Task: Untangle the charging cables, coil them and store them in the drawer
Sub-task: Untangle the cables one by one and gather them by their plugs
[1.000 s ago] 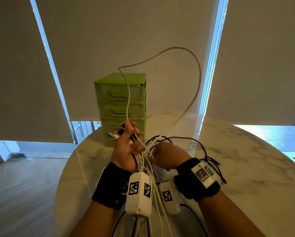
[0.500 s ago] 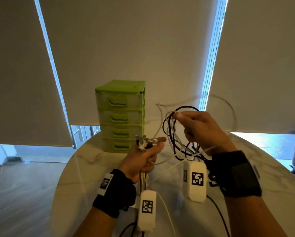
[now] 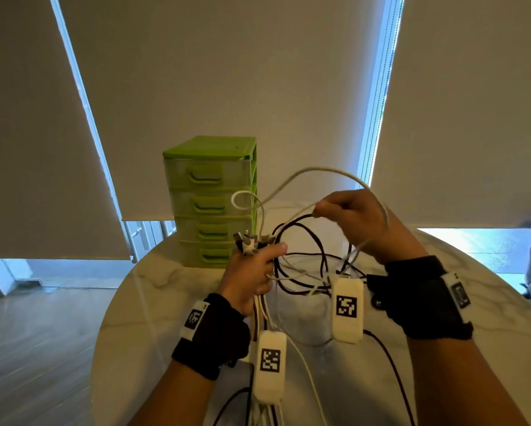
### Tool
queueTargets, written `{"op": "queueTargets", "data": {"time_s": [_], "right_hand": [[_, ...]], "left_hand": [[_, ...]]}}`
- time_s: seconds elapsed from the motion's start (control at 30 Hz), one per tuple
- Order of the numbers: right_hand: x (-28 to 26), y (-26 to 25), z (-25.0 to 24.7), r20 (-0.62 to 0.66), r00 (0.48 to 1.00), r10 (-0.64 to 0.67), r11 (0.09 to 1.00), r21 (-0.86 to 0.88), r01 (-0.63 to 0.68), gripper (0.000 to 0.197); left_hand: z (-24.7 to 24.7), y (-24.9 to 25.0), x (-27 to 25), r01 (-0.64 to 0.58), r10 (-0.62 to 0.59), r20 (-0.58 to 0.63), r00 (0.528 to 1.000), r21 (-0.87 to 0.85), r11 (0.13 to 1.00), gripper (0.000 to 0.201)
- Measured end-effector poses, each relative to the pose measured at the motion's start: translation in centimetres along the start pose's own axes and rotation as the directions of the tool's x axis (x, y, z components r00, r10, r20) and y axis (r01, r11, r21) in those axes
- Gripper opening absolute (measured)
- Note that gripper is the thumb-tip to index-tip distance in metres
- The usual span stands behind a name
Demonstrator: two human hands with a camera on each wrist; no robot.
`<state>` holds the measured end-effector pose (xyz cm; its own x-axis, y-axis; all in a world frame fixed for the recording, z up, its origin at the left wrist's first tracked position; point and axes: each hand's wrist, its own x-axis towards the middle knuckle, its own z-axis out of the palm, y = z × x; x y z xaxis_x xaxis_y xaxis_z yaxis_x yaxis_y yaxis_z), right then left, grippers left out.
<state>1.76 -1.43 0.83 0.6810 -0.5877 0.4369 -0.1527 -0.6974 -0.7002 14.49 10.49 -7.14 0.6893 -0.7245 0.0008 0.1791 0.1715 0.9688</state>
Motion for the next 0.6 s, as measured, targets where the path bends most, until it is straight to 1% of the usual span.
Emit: {"op": "queueTargets", "data": {"time_s": [0.07, 0.13, 0.2, 0.27, 0.3, 0.33, 0.37, 0.4, 0.43, 0.47, 0.5, 0.53, 0.57, 0.6], "right_hand": [[0.0, 0.5, -0.6, -0.102, 0.995, 0.014, 0.990, 0.138, 0.000, 0.023], [0.2, 0.8, -0.9, -0.203, 0.978, 0.039, 0.969, 0.246, 0.012, 0.022], [0.2, 0.5, -1.3, -0.303, 0.953, 0.020, 0.949, 0.305, 0.077, 0.015], [-0.1, 0.3, -1.9, -0.390, 0.920, -0.024, 0.934, 0.319, 0.160, 0.005], [-0.3, 0.4, -2.3, -0.409, 0.911, -0.060, 0.942, 0.280, 0.188, 0.009], [-0.5, 0.6, -2.7, -0.386, 0.918, -0.092, 0.958, 0.217, 0.187, 0.012], [-0.6, 1.0, -3.2, -0.322, 0.941, -0.101, 0.978, 0.143, 0.154, 0.014], [-0.7, 1.4, -3.5, -0.237, 0.968, -0.079, 0.994, 0.052, 0.094, 0.016], [-0.7, 2.0, -3.7, -0.193, 0.981, -0.032, 0.999, -0.041, 0.025, 0.018], [-0.6, 2.6, -3.9, -0.236, 0.972, 0.005, 0.992, -0.124, -0.035, 0.018], [-0.4, 3.3, -3.9, -0.344, 0.939, 0.025, 0.979, -0.183, -0.093, 0.016], [-0.2, 3.8, -3.7, -0.474, 0.880, 0.041, 0.971, -0.188, -0.146, 0.013], [0.0, 4.2, -3.5, -0.580, 0.810, 0.084, 0.981, -0.093, -0.168, 0.015], [0.2, 4.4, -3.4, -0.608, 0.771, 0.190, 0.982, 0.122, -0.145, 0.021]], "left_hand": [[-0.7, 0.4, 0.1, -0.006, 0.006, 0.015, 1.000, 0.014, 1.000, 0.015], [-0.8, 0.7, 0.0, -0.027, 0.030, -0.026, 0.999, 0.104, 0.994, 0.020], [-0.6, 0.9, -0.1, -0.049, 0.067, -0.087, 0.994, 0.190, 0.981, 0.024], [-0.8, 1.0, 0.0, -0.059, 0.091, -0.134, 0.987, 0.228, 0.972, 0.020], [-1.1, 1.0, 0.1, -0.063, 0.103, -0.157, 0.982, 0.240, 0.969, 0.017], [-1.4, 1.1, 0.2, -0.065, 0.112, -0.179, 0.977, 0.248, 0.967, 0.014], [-1.7, 1.2, 0.3, -0.063, 0.115, -0.200, 0.973, 0.252, 0.966, 0.012], [-2.1, 1.4, 0.4, -0.061, 0.119, -0.221, 0.968, 0.253, 0.966, 0.012], [-2.3, 1.7, 0.3, -0.069, 0.130, -0.235, 0.963, 0.252, 0.965, 0.012], [-2.3, 2.0, 0.2, -0.093, 0.158, -0.237, 0.959, 0.262, 0.961, 0.012], [-2.2, 2.4, 0.3, -0.127, 0.198, -0.226, 0.954, 0.292, 0.948, 0.013], [-1.9, 2.8, 0.2, -0.160, 0.238, -0.212, 0.948, 0.329, 0.931, 0.014], [-1.6, 3.2, 0.2, -0.185, 0.268, -0.200, 0.942, 0.357, 0.915, 0.012], [-1.3, 3.7, 0.1, -0.195, 0.281, -0.197, 0.939, 0.369, 0.909, 0.010]]}}
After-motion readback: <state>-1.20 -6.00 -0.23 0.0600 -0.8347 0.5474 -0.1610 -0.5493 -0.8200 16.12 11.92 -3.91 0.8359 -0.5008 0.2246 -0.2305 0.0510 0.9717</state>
